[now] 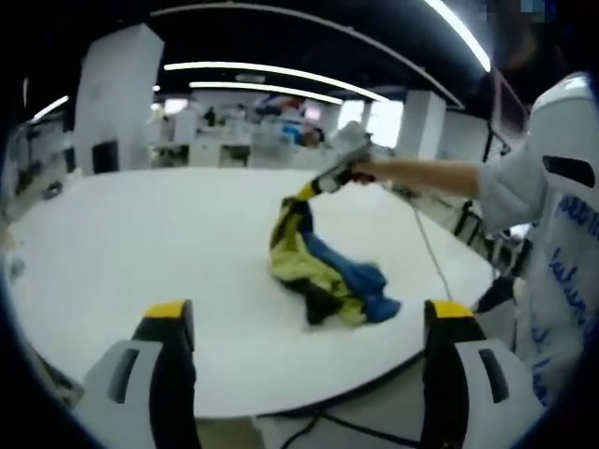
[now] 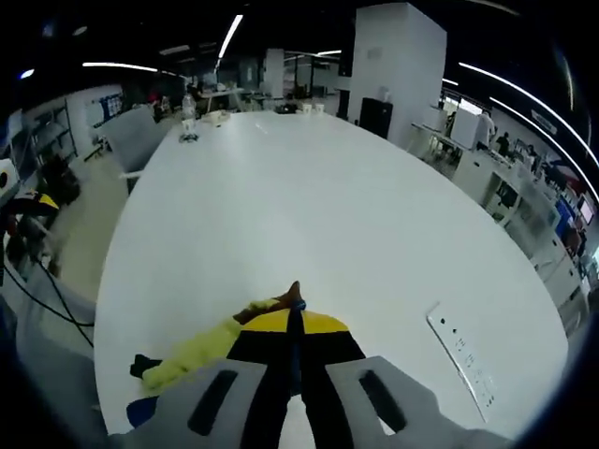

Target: Fold the garment on the visible template until the final outline fits inside the template.

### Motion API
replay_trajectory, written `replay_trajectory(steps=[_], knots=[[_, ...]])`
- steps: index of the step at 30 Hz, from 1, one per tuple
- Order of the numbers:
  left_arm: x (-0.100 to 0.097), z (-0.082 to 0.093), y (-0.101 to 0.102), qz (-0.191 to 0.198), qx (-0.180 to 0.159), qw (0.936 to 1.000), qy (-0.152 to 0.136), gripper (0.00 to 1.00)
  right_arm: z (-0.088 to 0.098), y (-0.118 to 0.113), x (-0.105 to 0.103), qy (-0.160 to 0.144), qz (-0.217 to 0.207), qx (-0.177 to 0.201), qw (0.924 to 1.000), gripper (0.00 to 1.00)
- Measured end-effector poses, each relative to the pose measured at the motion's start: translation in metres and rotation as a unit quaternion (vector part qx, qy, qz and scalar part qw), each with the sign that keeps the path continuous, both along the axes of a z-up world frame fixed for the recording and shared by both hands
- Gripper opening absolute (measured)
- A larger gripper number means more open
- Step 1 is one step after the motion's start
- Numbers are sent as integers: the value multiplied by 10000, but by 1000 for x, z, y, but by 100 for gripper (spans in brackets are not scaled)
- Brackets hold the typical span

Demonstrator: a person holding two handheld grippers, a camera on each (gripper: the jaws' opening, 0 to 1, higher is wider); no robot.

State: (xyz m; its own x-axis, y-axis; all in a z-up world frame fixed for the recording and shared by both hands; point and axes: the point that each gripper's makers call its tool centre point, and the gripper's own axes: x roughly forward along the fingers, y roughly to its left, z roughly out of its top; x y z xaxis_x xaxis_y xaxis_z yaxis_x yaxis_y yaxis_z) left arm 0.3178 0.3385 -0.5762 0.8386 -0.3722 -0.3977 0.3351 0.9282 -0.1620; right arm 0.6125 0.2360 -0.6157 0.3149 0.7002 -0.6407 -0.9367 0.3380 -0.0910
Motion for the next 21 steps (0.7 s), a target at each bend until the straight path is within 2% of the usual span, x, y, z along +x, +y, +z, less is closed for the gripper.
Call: replay_trajectory(steps=[6, 8, 11, 17, 21], knots=[[1, 3, -1, -17, 5, 10000, -15, 98, 29, -10, -11, -153, 91, 176, 9997, 2], [2, 3, -1, -14, -4, 10000, -19, 98, 35, -13, -19, -128, 88, 343, 9993, 2], [3, 5, -6, -114, -13, 9999, -63, 98, 43, -18, -25, -266, 81, 348, 9990, 2], [5, 8, -12, -268, -11, 9996, -110, 97, 61, -26, -37, -241, 68, 554, 9982, 2], [5, 9, -13, -279, -38, 9995, -132, 96, 69, -31, -46, -332, 80, 593, 9977, 2]])
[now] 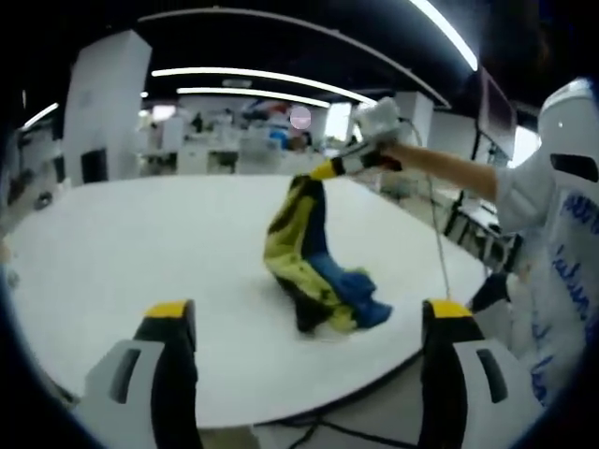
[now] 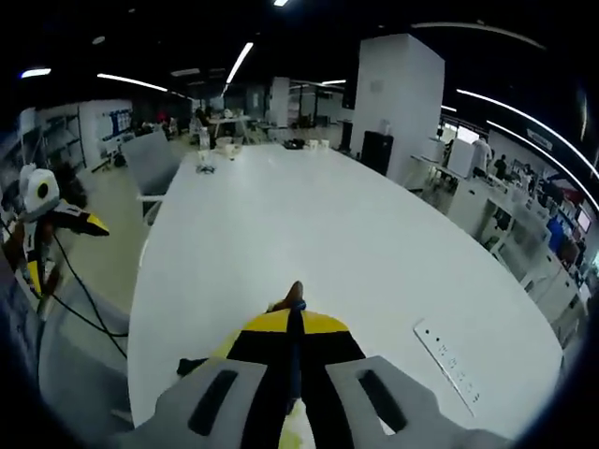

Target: Fold the garment on the visible template until the final outline fits inside the template.

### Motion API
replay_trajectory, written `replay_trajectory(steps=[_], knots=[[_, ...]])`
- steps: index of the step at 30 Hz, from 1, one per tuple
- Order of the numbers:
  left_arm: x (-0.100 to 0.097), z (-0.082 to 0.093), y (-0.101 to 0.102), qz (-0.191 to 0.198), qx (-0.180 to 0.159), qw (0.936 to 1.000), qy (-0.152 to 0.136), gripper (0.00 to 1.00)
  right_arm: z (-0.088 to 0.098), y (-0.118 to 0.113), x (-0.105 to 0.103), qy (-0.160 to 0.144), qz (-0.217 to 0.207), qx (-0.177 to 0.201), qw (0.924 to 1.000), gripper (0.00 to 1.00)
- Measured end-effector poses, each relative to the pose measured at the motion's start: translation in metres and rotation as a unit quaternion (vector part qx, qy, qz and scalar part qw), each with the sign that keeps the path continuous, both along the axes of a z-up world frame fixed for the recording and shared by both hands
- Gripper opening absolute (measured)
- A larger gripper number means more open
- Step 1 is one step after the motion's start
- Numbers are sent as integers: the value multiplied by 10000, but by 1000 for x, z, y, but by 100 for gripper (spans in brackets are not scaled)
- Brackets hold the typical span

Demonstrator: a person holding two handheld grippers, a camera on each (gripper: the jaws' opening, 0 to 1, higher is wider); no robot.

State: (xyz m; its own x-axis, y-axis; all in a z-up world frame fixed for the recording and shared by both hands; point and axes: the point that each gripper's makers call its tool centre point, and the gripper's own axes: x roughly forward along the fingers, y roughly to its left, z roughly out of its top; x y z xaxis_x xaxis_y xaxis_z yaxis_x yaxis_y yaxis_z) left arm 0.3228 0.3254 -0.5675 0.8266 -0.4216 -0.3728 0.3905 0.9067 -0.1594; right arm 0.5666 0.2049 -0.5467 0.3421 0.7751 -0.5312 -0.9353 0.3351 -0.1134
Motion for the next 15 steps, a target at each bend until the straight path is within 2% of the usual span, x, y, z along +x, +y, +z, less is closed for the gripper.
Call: replay_trajectory(steps=[8, 15], knots=[[-1, 0, 0, -39, 16, 10000, -61, 96, 14, -13, -20, -139, 30, 92, 9999, 2], [5, -1, -9, -245, -7, 9997, -68, 95, 27, -26, -32, -159, -52, 270, 9995, 2]])
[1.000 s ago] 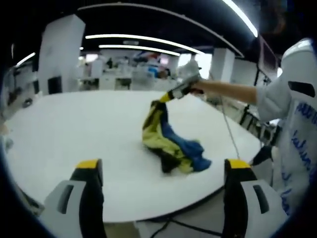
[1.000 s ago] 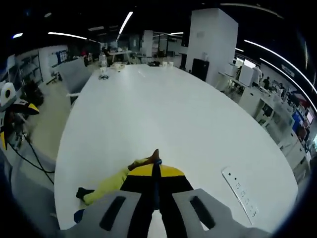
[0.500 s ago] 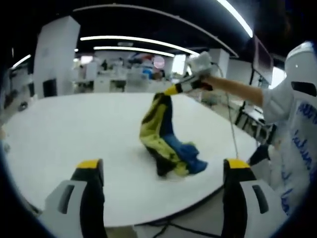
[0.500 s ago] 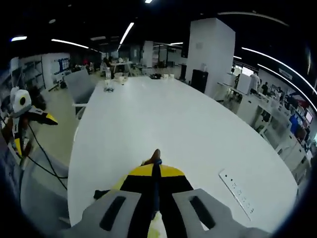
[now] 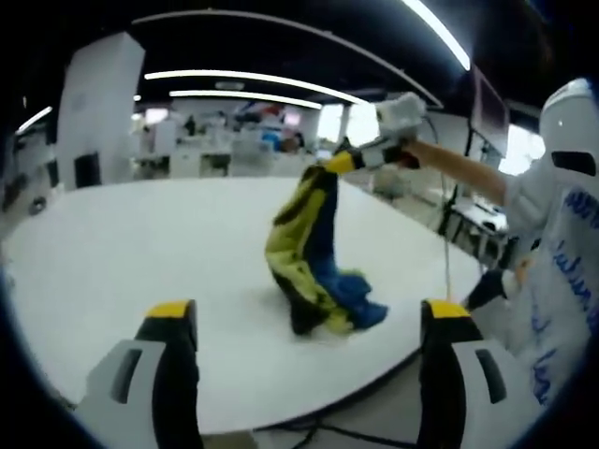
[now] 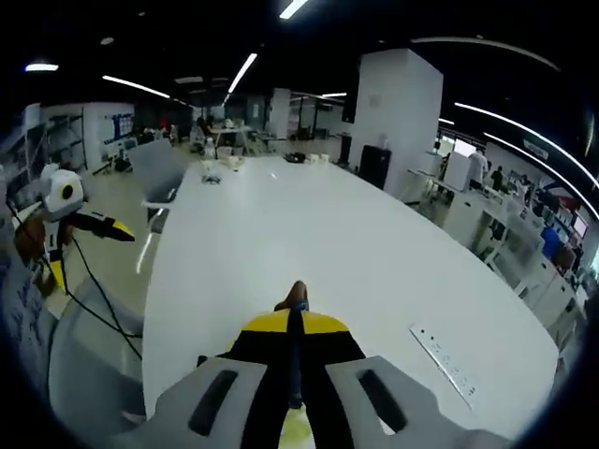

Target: Fold the garment on the visible template until the final outline fits inside the template.

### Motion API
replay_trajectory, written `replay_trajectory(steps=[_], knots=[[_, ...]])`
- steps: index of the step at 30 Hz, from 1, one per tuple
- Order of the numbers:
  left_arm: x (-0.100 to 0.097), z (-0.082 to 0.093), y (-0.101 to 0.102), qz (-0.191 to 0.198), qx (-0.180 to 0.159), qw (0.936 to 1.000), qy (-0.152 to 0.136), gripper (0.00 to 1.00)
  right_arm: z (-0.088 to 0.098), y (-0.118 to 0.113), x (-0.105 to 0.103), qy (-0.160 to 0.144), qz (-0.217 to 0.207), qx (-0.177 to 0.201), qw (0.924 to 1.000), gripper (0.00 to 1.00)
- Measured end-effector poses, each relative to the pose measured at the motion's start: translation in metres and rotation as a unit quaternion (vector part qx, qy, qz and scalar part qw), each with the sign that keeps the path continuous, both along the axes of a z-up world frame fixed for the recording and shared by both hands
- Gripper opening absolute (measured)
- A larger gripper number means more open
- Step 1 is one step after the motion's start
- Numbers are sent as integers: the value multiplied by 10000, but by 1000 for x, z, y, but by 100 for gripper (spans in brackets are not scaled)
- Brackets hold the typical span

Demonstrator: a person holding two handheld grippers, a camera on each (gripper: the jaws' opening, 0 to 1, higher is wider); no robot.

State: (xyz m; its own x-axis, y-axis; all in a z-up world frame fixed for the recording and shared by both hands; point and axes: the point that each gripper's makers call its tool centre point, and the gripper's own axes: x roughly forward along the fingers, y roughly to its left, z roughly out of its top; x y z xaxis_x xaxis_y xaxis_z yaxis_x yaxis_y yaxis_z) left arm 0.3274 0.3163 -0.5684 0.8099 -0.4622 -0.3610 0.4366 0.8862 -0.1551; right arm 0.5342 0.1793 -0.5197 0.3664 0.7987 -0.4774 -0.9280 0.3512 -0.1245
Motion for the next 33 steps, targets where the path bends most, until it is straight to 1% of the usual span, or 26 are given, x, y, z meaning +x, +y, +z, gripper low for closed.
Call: replay_trajectory(steps=[4, 8, 12, 15, 21, 23, 29, 31, 33], knots=[[3, 3, -4, -187, 49, 9998, -51, 94, 9, -10, -8, -77, -75, 66, 9999, 2], [8, 7, -5, -295, 66, 9995, -114, 94, 17, -20, -19, -153, -131, 124, 9997, 2], [12, 8, -8, -433, 114, 9989, -126, 95, 24, -30, -30, -250, -201, 168, 9993, 2], [15, 8, -12, -549, 98, 9983, -150, 97, 27, -37, -40, -239, -220, 211, 9993, 1], [19, 7, -20, -869, 206, 9959, -126, 95, 30, -51, -60, -305, -258, 190, 9990, 1], [21, 7, -20, -954, 249, 9951, -115, 95, 31, -54, -65, -292, -267, 217, 9990, 1], [31, 8, -19, -1243, 448, 9912, -105, 94, 33, -63, -91, -293, -228, 234, 9990, 1], [36, 11, -20, -1298, 509, 9901, -157, 91, 32, -65, -99, -303, -234, 218, 9990, 1], [40, 14, -24, -1462, 530, 9877, -184, 89, 31, -66, -106, -316, -231, 212, 9990, 1]])
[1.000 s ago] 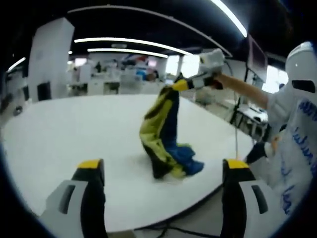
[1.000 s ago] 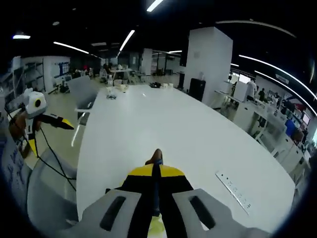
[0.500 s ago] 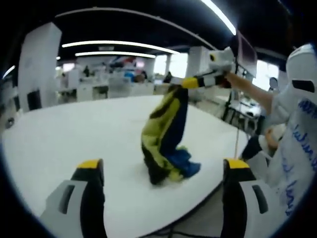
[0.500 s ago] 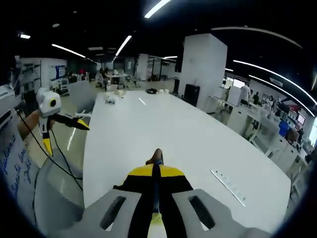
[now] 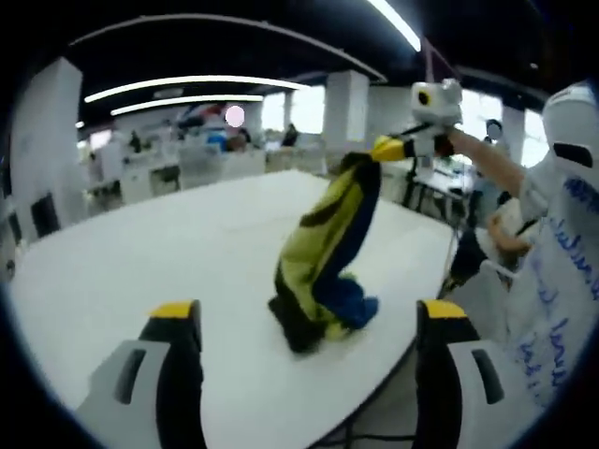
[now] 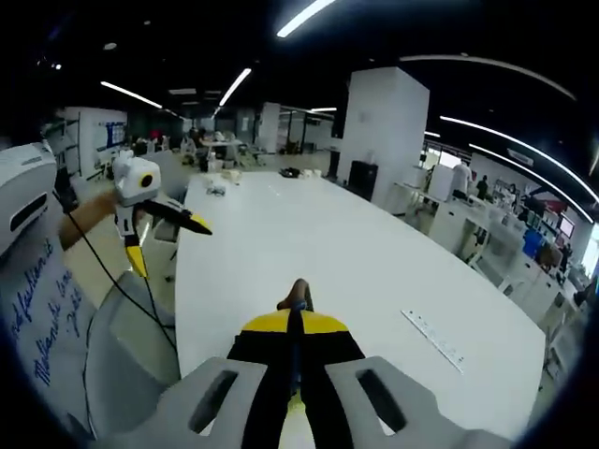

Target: Fold the garment on the visible template until the final outline fits inside the template.

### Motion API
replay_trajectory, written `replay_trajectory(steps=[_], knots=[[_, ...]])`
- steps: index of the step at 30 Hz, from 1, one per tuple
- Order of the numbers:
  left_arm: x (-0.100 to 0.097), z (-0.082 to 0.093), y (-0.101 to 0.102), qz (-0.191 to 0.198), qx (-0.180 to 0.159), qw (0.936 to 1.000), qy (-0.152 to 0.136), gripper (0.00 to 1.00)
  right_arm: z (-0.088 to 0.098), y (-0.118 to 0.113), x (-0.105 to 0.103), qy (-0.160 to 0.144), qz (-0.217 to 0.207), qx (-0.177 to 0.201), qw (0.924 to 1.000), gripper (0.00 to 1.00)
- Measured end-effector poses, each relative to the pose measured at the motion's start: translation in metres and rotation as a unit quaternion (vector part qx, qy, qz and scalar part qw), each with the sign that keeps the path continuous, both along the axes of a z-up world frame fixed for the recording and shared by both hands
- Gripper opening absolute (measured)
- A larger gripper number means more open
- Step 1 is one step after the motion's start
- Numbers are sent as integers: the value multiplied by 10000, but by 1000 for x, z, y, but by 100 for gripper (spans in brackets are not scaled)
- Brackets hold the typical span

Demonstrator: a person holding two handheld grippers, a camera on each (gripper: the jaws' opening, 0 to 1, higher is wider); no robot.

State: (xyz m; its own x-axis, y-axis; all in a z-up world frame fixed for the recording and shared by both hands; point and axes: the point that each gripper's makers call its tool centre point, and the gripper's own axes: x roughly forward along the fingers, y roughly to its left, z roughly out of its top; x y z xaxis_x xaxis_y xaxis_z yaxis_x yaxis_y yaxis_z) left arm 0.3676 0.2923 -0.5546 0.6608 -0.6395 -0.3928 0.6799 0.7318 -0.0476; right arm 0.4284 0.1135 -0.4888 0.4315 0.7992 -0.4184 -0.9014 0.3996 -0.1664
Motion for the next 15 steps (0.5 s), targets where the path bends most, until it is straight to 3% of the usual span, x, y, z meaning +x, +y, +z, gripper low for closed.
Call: replay_trajectory(steps=[5, 7, 10, 15], knots=[[11, -2, -9, -406, 255, 9988, 21, 87, -3, 1, -14, 45, 59, 43, 10000, 1], [16, 2, -17, -632, 214, 9978, 41, 85, -5, 1, -21, 171, 90, 100, 9998, 1], [23, 17, -35, -1071, -126, 9942, -20, 83, -7, 1, -28, 187, 107, 142, 9997, 1], [42, 26, -45, -1495, 38, 9887, 16, 79, -11, 1, -40, 265, 171, 155, 9994, 1]])
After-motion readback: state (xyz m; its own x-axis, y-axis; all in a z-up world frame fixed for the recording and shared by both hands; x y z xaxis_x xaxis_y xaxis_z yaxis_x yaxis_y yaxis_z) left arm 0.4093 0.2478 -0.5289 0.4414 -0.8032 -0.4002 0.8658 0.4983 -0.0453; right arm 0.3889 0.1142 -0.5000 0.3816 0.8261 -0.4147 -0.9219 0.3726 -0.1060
